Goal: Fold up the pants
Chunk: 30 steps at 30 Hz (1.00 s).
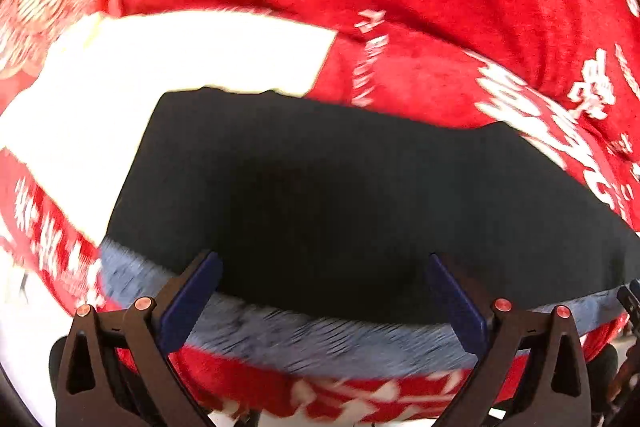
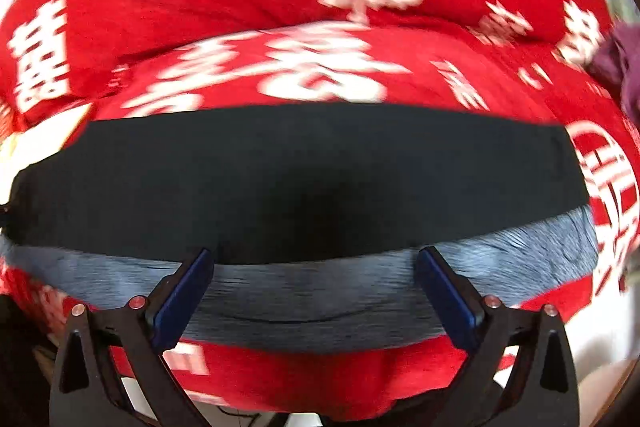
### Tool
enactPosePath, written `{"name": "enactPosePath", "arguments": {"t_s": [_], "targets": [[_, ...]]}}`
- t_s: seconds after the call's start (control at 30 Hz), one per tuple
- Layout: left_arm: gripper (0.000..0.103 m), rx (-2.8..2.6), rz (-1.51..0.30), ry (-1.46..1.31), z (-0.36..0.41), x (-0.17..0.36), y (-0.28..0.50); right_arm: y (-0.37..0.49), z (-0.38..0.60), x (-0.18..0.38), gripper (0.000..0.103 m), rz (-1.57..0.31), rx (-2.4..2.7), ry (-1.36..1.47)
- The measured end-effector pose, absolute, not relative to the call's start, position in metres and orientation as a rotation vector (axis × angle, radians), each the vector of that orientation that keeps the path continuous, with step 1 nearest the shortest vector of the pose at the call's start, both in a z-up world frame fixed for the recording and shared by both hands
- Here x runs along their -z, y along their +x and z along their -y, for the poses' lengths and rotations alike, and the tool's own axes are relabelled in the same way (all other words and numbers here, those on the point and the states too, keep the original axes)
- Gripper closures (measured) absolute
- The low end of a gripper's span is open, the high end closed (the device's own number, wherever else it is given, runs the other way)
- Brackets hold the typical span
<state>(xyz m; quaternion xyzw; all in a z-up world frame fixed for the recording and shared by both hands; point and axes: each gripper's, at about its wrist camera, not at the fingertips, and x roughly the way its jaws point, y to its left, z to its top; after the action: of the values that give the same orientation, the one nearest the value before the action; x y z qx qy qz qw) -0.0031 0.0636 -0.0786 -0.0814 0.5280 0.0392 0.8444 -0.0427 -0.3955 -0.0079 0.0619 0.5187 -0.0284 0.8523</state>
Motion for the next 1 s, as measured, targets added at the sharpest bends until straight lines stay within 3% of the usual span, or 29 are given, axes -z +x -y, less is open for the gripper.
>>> {"name": "enactPosePath", "arguments": {"t_s": [0.1,0.2,0.37,0.6,0.8,0.9,1.0], "targets": [[0.0,-0.139,-1.193,-0.177,-0.084,0.108,-0.01,-0.036,0.353,0.007,0.001,-1.089,-0.04,0.046],[0.0,-0.132,-1.182,-0.152,-0.08,0.096,-0.015,-0.028,0.328,0.031,0.001,-1.164,-0.057,-0.007],[0.0,-0.055,-1.108,-0.204,-0.066,0.07,-0.017,-0.025,0.319,0.017,0.0,-1.138,-0.067,0.015],[0.0,0.039,-1.196,-0.201,-0.013,0.087,0.01,-0.018,0.283,0.002,0.0,-1.092,-0.172,0.008],[0.0,0.09,-1.149,0.056,0.044,0.094,-0.007,-0.021,0.257,0.029,0.001,-1.176,-0.204,0.005],[0.0,0.102,-1.191,0.013,0.042,0.088,-0.005,-0.03,0.25,0.038,0.001,-1.177,-0.15,-0.151],[0.0,0.14,-1.182,-0.038,0.048,0.076,-0.004,-0.041,0.268,0.024,0.0,-1.168,-0.129,-0.118]]}}
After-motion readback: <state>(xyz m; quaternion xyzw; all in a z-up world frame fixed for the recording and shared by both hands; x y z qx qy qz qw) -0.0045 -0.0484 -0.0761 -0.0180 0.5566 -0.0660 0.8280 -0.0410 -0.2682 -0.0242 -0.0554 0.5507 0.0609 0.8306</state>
